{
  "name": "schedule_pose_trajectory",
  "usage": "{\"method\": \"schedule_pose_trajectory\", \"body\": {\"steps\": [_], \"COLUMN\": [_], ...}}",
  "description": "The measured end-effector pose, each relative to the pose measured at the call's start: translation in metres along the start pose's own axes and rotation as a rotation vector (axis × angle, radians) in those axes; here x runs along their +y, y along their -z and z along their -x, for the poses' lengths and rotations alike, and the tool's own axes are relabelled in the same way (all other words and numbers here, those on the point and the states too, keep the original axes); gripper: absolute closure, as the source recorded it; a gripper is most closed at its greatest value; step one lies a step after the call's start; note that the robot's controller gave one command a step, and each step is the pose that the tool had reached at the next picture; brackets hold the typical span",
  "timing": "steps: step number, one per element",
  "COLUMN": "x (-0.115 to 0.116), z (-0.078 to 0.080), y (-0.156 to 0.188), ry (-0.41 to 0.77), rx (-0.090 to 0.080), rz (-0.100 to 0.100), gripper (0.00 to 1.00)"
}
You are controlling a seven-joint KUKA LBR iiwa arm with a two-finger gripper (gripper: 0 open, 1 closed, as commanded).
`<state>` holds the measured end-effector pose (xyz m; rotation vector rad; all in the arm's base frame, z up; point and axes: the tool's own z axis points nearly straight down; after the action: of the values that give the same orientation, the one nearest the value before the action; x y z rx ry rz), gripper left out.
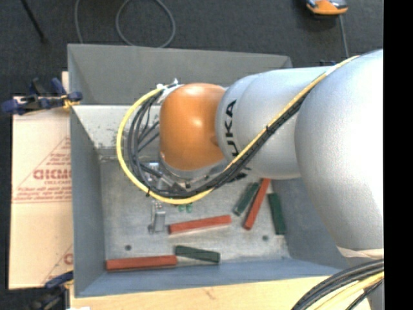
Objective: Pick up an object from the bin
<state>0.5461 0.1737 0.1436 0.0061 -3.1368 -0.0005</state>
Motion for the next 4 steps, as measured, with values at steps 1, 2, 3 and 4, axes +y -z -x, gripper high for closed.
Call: {"method": "schedule_pose_trajectory", "body": {"steps": [1,2,3,4], "x": [-0.049,-0.107,-0.165,-0.16], "z": [0.017,0.013,0.058,0.055], "y": [-0.077,-0.073,-0.069,-0.069], "ry": [-0.107,-0.261,-0.241,-0.238], "rx": [-0.002,-0.007,-0.014,-0.009], "rz": [-0.002,0.0,-0.002,0.001], "gripper": [0.0,0.0,0.0,1.0]}}
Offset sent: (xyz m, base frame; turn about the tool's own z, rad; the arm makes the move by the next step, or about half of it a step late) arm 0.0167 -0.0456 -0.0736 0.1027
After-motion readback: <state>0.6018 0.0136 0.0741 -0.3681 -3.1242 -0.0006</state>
